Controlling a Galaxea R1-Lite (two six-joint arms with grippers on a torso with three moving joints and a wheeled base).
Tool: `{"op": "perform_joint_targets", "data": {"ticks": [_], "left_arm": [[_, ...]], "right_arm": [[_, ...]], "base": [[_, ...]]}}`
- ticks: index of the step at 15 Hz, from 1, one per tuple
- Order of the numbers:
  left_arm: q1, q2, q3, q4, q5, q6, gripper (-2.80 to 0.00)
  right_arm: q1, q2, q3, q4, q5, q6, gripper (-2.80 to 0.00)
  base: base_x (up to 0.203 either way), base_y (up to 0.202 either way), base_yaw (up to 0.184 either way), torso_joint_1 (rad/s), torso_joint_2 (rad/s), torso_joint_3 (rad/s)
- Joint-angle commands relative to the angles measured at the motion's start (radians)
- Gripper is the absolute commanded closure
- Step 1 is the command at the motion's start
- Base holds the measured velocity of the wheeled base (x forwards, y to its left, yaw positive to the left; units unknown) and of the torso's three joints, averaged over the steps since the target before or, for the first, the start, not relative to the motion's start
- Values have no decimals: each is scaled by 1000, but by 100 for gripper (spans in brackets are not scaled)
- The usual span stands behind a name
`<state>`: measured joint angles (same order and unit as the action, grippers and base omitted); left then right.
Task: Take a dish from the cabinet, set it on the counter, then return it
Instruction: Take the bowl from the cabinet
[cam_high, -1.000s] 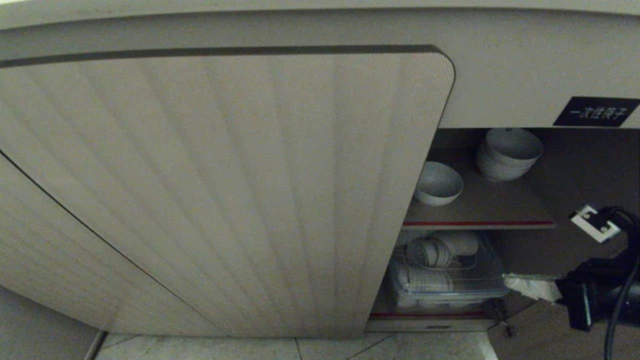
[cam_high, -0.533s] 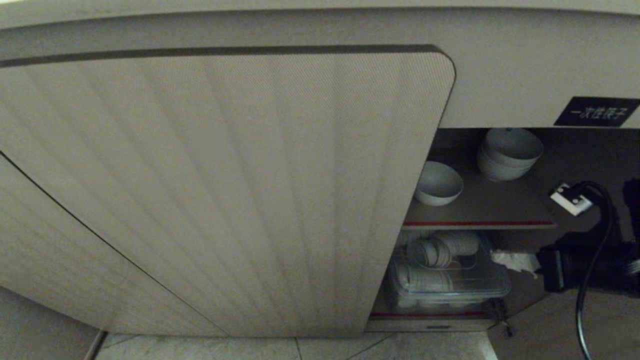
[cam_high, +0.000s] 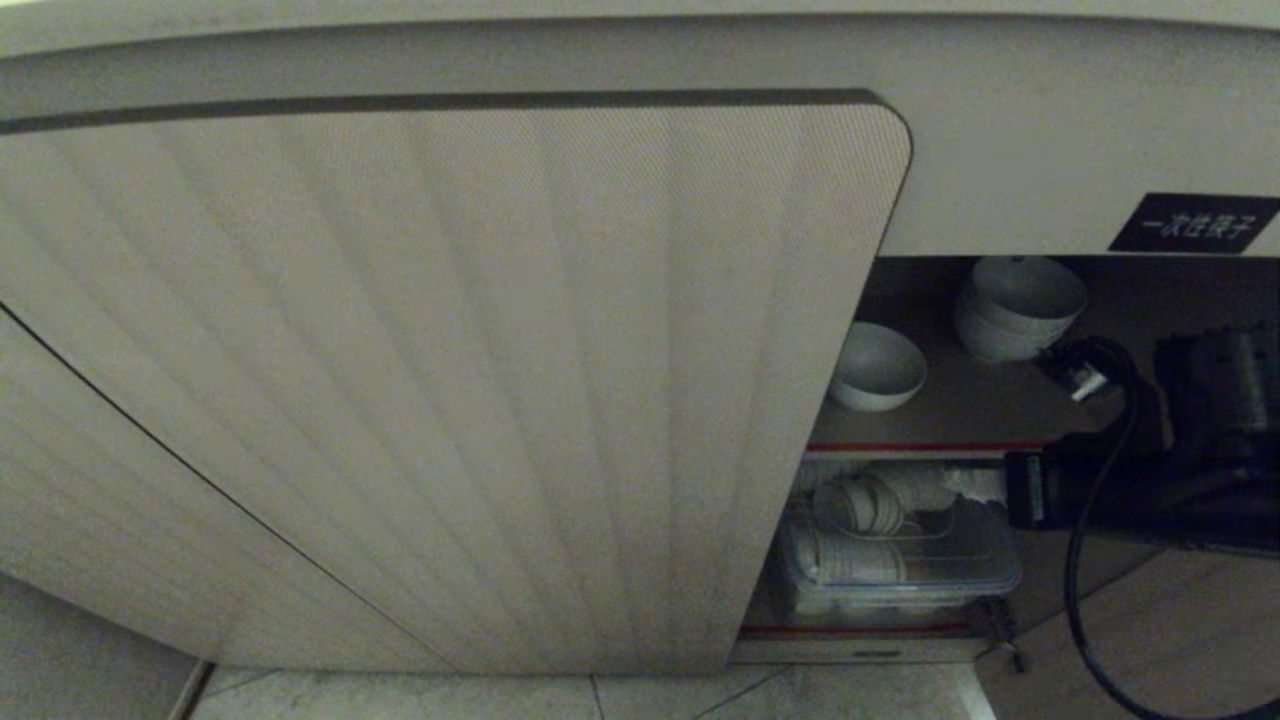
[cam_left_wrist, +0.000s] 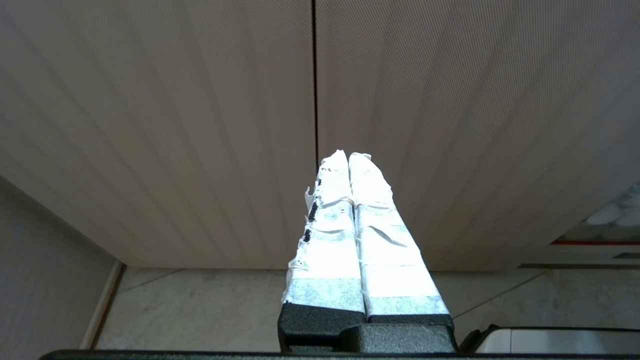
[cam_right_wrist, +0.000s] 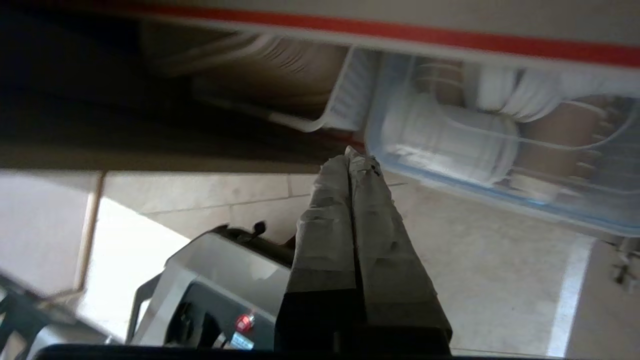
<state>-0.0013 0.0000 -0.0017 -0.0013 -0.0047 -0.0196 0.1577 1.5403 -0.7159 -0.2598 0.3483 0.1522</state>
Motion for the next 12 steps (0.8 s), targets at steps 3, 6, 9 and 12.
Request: {"op": "perform_joint_targets", "data": {"ticks": [3,6,9,12], "left_arm": [[1,0,0,0,0,0,0],[0,0,0,0,0,0,0],[0,0,0,0,0,0,0],[0,0,0,0,0,0,0]], "right_arm": [[5,80,-107,-3,-89,25,0],[5,80,-108,8,-111,23,0],[17,97,-133,11,-181,24,0],[17,98,-156,19,-220,22,0]], "base": [[0,0,0,0,0,0],[0,0,0,0,0,0],[0,0,0,0,0,0],[0,0,0,0,0,0]]}}
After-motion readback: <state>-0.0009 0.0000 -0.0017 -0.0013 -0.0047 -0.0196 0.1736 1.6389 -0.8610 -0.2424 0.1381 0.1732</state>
